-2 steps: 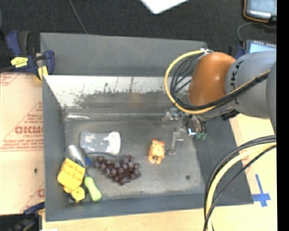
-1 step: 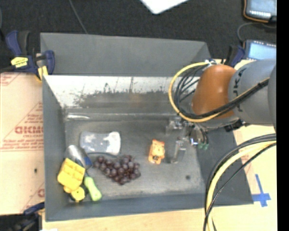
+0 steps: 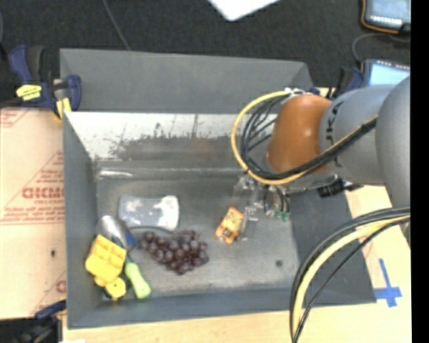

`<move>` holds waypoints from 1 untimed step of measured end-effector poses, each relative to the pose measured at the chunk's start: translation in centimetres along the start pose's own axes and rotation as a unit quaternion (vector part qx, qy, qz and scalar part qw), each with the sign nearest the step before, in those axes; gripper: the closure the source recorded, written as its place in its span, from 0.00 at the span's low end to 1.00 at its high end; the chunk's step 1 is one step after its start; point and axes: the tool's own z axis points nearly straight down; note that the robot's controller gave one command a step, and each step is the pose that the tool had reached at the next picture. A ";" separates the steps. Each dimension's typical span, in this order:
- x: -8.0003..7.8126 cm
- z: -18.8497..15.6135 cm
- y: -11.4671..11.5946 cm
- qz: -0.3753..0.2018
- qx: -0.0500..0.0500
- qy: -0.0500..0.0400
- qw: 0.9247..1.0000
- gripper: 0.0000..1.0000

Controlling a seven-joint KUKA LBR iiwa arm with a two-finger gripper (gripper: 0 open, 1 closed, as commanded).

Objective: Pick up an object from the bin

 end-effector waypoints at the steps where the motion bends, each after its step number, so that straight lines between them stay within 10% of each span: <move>1: -6.0 -0.9 2.9 -0.090 0.000 0.000 0.996 1.00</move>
Offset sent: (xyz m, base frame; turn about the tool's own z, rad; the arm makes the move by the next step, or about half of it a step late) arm 0.0000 0.0000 0.0000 0.0000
